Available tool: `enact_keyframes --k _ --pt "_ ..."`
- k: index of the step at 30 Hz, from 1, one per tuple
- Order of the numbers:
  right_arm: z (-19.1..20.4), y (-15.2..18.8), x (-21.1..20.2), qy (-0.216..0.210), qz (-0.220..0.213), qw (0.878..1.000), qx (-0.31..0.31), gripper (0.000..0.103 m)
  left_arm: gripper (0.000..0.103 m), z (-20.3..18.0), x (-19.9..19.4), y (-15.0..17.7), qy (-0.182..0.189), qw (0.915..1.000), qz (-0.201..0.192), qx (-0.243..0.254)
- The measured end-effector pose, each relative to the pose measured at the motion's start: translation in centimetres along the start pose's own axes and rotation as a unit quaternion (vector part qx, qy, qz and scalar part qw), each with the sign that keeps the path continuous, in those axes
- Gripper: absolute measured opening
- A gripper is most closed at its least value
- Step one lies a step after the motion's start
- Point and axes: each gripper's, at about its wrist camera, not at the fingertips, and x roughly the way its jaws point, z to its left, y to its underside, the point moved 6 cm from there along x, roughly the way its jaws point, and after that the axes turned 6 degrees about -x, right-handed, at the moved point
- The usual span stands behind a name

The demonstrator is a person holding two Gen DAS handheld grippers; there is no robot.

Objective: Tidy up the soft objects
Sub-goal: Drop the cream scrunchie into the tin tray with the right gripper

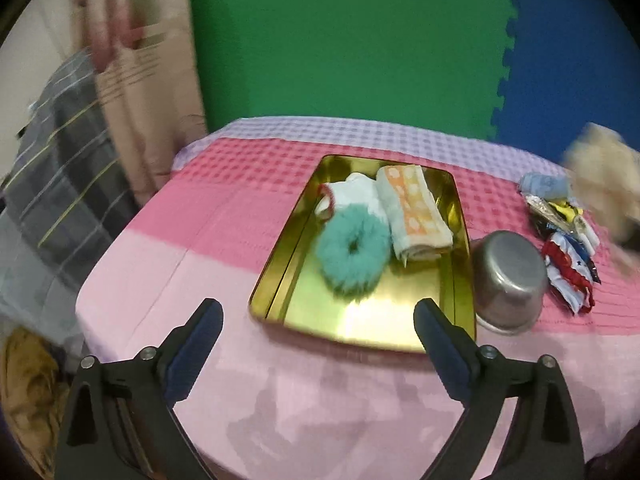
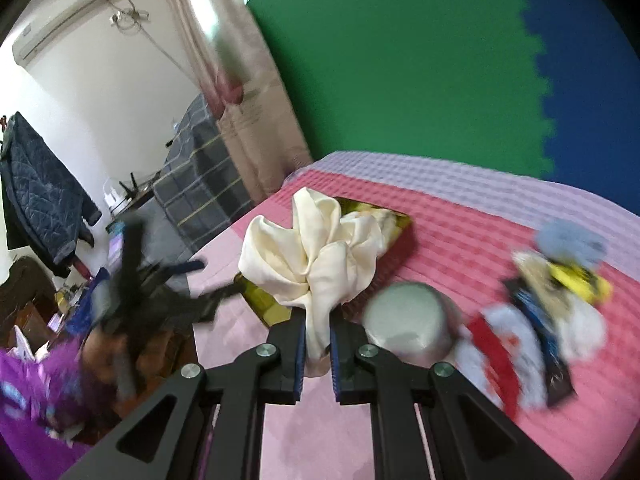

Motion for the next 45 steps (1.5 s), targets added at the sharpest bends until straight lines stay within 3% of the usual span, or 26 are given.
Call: enact_keyframes --k 10,20,24,25,26,27,28,35,39,42,45 --pt "-1.2 -4.8 16.2 0.034 0.102 0.994 0.011 0.010 0.102 0.8 -1.1 1.0 -0.034 0.9985 -0.040 0.017" --pt "-1.8 -5.6 22.8 0.073 0.140 0.987 0.014 0.010 0.102 2.3 0.5 1.6 -0.031 0.9995 -0.006 0.000" --pt "-1.7 -5.9 23.8 0.082 0.140 0.987 0.011 0.018 0.102 2.5 1.1 1.9 -0.029 0.9996 0.007 -0.003" --pt "-1.6 -6.1 24.1 0.080 0.139 0.987 0.013 0.023 0.102 2.6 1.3 2.0 -0.032 0.9994 0.010 -0.001" --pt "-1.6 -6.2 24.2 0.084 0.138 0.987 0.013 0.037 0.102 2.6 1.4 2.1 -0.034 0.9993 0.013 -0.001" --pt "-1.7 -6.3 24.2 0.094 0.138 0.986 0.011 0.050 0.102 2.6 1.5 2.2 -0.034 0.9993 0.016 -0.002" --pt "-1.7 -6.4 24.1 0.103 0.135 0.986 0.009 0.051 0.102 2.7 1.6 2.3 -0.034 0.9992 0.020 -0.003" --pt "-1.0 -7.8 20.3 0.095 0.065 0.993 0.012 0.052 0.102 2.1 1.7 2.8 -0.040 0.9988 0.028 0.006" --pt "-0.4 -7.8 14.5 0.097 -0.005 0.995 0.022 0.052 0.102 1.7 1.6 3.0 -0.044 0.9985 0.028 0.018" --pt "-0.7 -5.5 9.6 0.135 -0.032 0.990 0.013 0.052 0.102 1.5 1.5 3.0 -0.045 0.9983 0.028 0.023" --pt "-2.5 -1.6 4.3 0.201 -0.037 0.979 0.009 0.052 0.102 1.0 1.1 3.2 -0.044 0.9984 0.024 0.028"
